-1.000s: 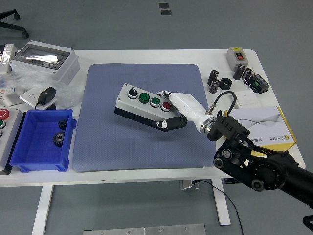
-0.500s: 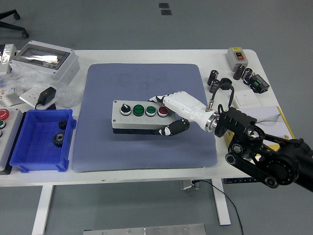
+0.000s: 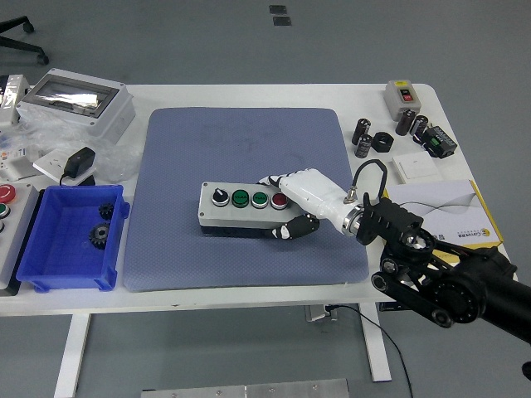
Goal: Pick up the button,place it on the desk,press the button,press the button
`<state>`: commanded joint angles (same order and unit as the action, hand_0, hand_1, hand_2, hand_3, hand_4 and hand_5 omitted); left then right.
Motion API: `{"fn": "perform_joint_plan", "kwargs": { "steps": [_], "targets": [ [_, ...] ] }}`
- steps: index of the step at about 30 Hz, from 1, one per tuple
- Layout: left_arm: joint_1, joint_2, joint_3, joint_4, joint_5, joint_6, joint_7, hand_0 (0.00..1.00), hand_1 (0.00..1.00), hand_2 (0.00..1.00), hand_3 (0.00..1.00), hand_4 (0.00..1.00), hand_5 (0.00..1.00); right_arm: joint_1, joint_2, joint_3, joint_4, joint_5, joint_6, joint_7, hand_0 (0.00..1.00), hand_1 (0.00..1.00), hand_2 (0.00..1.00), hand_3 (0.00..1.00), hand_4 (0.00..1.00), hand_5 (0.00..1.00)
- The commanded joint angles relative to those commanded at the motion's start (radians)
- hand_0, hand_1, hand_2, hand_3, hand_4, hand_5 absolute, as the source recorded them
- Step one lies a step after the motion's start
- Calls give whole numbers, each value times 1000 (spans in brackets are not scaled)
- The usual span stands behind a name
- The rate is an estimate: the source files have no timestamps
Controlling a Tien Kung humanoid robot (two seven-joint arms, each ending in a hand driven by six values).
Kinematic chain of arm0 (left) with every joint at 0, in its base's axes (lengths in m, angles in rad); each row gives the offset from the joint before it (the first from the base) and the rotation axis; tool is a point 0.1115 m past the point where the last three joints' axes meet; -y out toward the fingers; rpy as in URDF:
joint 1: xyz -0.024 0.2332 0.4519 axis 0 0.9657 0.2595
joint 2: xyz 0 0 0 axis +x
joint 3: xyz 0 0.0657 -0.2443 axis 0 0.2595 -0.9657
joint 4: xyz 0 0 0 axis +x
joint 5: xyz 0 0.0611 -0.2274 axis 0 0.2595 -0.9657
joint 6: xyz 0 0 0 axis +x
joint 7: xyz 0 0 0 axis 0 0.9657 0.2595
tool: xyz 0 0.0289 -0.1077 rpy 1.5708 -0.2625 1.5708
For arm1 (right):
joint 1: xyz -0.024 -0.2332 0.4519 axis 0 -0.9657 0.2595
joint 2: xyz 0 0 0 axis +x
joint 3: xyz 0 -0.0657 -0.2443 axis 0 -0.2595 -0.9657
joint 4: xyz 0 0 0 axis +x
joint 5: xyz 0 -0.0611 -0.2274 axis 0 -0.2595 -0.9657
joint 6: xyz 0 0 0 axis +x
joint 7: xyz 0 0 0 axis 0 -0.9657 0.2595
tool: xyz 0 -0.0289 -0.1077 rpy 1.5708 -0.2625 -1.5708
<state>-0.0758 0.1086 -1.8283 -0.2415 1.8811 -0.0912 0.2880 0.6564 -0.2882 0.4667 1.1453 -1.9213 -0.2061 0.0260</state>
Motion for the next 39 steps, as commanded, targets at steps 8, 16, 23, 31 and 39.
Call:
{"fn": "perform_joint_plan", "kwargs": {
  "steps": [8, 16, 23, 31, 39],
  "targets": [
    [2, 0, 2, -2, -3, 1, 4, 672, 560, 509, 564, 338, 44, 15, 0, -9, -2, 18, 25, 1, 231, 351, 310, 205, 2, 2],
    [2, 0, 1, -2, -2, 1, 4, 672, 560, 509, 564, 338, 44, 23, 0, -25, 2, 42, 60, -27, 706, 657, 621, 618, 180, 2],
    [3, 1, 1, -1, -2, 1, 4, 672, 560, 509, 564, 338, 43, 22, -2, -27, 3, 54, 58, -31, 817, 726, 707, 715, 192, 2],
    [4, 2, 1, -1, -1, 0, 3, 672, 560, 509, 564, 338, 43, 21, -6, -24, 3, 60, 58, -33, 875, 785, 793, 819, 301, 2],
    [4, 4, 3, 0, -3, 0, 0, 672, 560, 508, 564, 338, 41, 19, -6, -16, -2, 58, 77, -29, 880, 792, 808, 876, 570, 22]
  ]
}}
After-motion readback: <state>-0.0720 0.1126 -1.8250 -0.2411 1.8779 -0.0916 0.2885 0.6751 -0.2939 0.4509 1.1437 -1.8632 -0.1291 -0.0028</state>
